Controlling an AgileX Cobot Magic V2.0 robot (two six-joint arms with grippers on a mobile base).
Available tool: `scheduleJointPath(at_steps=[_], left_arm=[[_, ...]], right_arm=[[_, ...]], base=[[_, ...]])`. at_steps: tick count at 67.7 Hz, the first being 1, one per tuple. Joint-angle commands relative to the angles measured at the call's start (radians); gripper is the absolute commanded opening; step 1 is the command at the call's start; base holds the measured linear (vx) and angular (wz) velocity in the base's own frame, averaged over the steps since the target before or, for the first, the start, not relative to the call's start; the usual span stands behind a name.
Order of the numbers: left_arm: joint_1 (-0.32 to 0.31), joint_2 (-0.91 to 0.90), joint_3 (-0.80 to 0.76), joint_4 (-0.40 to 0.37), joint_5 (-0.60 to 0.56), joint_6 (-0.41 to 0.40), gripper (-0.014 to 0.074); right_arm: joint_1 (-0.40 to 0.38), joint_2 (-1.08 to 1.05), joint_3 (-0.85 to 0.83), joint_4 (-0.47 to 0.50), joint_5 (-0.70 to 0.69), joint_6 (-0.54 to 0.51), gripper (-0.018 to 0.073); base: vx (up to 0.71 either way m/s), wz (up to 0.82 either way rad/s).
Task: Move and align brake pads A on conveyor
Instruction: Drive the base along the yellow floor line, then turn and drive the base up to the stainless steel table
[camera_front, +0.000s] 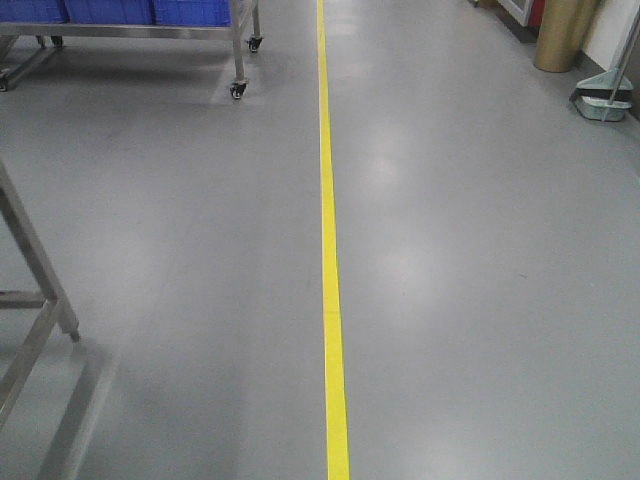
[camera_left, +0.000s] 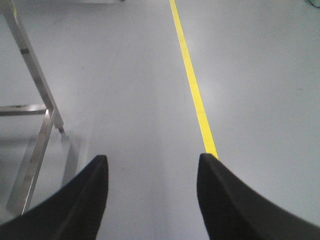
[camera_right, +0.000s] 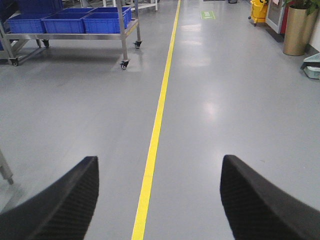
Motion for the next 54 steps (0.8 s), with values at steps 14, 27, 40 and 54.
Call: scheduleJointPath(at_steps=[14,27,40,54], left_arm=[[-0.004,0.015,-0.020,0.000,-0.062,-0.001,0.0375],[-0.004,0.015,-0.020,0.000,-0.062,-0.001,0.0375],[-0.004,0.015,-0.020,0.000,-0.062,-0.001,0.0375],[-0.004,0.015,-0.020,0.000,-0.062,-0.001,0.0375]], right_arm=[[-0.001,0.014,-0.024,-0.008,-0.073,0.001,0.0487],[-0.001,0.014,-0.024,-0.008,-0.073,0.001,0.0487],[-0.001,0.014,-0.024,-0.008,-0.073,0.001,0.0487],[-0.001,0.014,-0.024,-0.008,-0.073,0.001,0.0487]], base=[[0.61,-0.01],[0.60,0.07],[0.59,0.12],[0.57,0.07]])
